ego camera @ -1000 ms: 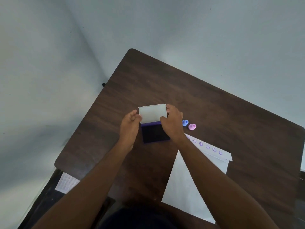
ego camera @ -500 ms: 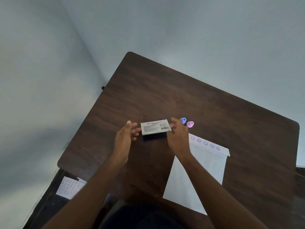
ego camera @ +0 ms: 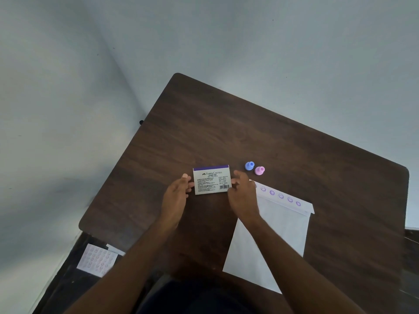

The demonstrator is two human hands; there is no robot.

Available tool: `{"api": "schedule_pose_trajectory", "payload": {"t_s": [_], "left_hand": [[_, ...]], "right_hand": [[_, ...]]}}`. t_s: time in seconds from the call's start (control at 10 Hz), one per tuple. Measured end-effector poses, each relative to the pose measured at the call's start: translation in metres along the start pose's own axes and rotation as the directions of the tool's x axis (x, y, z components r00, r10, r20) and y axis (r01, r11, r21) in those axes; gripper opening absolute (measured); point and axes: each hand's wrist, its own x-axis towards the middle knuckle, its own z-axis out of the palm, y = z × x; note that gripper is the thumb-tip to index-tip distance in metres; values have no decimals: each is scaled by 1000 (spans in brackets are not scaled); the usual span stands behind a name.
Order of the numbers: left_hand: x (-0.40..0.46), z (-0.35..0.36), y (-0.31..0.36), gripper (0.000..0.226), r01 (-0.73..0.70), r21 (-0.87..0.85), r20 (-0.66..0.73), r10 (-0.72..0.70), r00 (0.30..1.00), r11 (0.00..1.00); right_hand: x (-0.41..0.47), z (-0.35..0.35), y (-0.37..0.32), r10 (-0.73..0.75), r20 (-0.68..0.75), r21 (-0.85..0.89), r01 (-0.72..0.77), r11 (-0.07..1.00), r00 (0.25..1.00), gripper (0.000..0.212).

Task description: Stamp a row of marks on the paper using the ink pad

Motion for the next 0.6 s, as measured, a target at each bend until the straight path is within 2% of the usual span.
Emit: {"api": "schedule_pose_trajectory", "payload": {"t_s": [0.3,0.5,0.6], "left_hand": [[1,0,0,34,-1,-24,-4,1,1000,1000],[3,1,2,28,-10,8,-19,10,1000,1000],[-4,0,5,31,-140,122,-103,153,983,983]], "right_hand": [[-3,5,-4,-5,-9,7,5,1000,1000,40],[0,3,-7,-37,1,-107,37,994,999,23],[-1,-4,-11,-128,-68,-164,116,980,989,41]]}}
